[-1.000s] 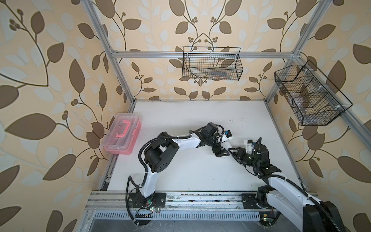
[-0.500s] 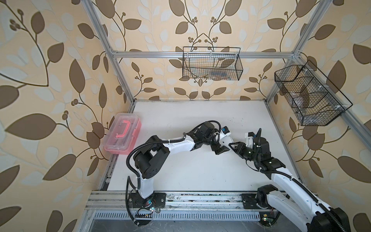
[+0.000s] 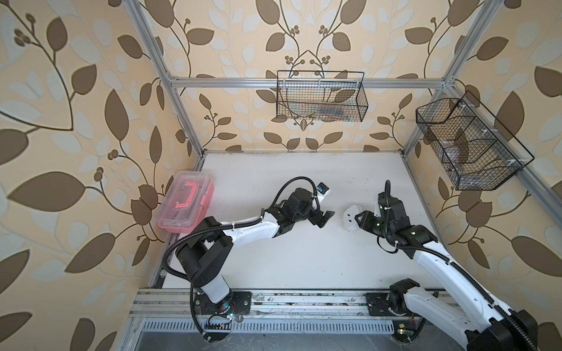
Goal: Insert the battery into the alarm
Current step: Adjust the alarm at the center of the board.
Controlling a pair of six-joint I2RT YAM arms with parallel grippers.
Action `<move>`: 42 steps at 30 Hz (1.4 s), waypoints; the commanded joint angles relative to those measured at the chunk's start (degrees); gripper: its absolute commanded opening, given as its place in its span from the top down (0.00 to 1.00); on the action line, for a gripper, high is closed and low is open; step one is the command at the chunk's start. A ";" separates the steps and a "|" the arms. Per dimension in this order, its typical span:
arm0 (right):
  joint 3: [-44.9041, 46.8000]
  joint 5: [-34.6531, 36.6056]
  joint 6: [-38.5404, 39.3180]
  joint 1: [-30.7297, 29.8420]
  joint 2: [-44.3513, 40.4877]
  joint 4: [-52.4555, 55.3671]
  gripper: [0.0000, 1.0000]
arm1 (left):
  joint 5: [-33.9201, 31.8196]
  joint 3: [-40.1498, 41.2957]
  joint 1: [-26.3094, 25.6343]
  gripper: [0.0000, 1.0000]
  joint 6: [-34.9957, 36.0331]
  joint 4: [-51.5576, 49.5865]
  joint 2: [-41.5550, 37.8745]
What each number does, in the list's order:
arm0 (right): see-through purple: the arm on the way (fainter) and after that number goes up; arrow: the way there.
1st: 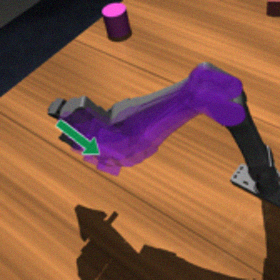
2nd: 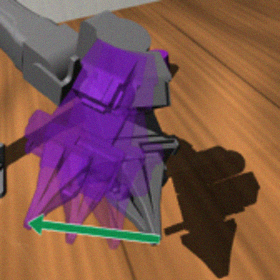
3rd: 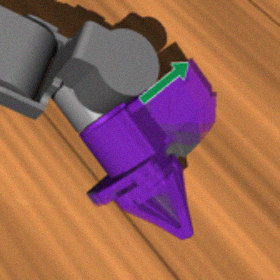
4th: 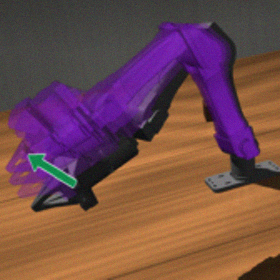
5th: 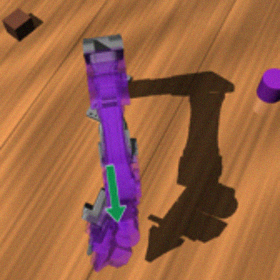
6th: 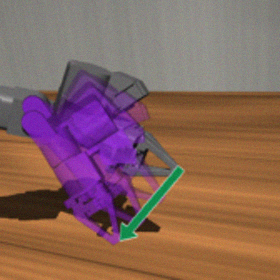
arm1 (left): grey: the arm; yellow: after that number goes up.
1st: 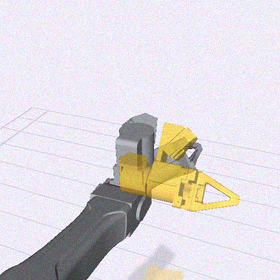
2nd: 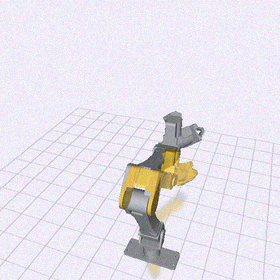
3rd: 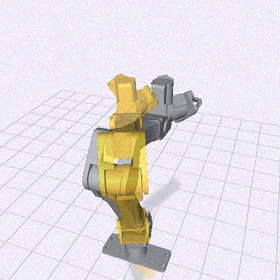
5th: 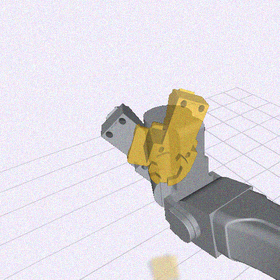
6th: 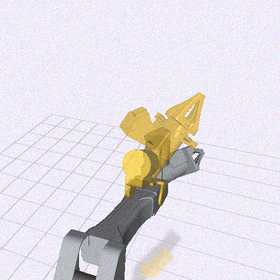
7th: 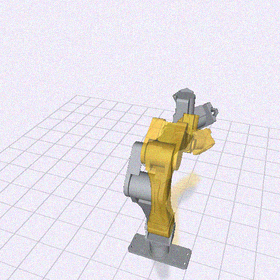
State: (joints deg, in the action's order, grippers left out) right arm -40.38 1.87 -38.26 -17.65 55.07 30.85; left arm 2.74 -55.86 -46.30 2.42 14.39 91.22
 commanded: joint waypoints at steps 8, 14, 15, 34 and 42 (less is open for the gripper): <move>-10.67 23.63 -0.31 -6.65 12.20 17.48 0.77 | -8.53 5.66 2.00 0.01 -11.65 -9.88 -12.17; -15.41 34.43 -3.80 -11.37 19.60 24.17 0.78 | -7.84 9.34 2.01 0.01 -14.95 -13.81 -18.14; -15.50 35.04 -3.88 -12.01 20.79 23.74 0.78 | -7.64 10.33 2.01 0.01 -15.38 -13.61 -19.17; -34.82 42.94 -17.03 -24.23 52.60 32.63 0.81 | -6.93 14.62 2.01 0.01 -17.11 -19.36 -26.95; -38.80 39.99 -14.29 -26.20 56.91 28.22 0.60 | -7.34 15.62 2.00 0.01 -19.11 -21.13 -28.07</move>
State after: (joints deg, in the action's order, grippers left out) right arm -77.32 44.99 -52.42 -43.20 109.51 61.47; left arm -3.92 -40.62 -44.53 -15.16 -6.11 64.84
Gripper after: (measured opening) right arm 0.394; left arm 0.988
